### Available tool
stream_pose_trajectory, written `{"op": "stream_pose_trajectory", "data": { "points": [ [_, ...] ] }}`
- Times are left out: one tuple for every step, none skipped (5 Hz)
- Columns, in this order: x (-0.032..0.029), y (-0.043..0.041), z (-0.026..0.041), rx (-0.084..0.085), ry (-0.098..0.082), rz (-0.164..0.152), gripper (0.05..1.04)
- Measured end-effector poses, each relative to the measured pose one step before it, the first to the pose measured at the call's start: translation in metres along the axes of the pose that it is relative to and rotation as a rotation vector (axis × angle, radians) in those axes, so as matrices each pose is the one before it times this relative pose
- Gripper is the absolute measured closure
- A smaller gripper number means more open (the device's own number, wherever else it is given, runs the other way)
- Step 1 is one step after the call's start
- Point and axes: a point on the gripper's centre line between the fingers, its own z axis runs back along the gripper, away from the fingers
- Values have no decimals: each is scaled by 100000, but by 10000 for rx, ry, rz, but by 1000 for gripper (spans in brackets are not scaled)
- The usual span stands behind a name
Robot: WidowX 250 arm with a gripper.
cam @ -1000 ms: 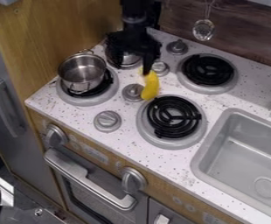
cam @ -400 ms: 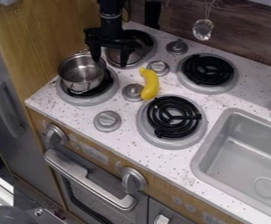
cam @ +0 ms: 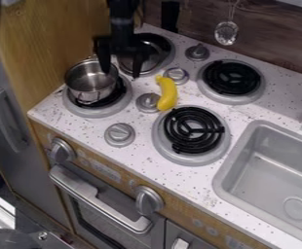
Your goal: Moved the pot to the bottom right burner
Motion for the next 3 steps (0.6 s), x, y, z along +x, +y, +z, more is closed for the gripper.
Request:
{"op": "stream_pose_trajectory", "data": {
  "points": [
    [-769, -169, -1406, -79, 499, -22, 91],
    [308, -282, -406, -83, -335, -101, 173],
    [-98, -188, -103, 127, 1, -304, 461]
  ]
}}
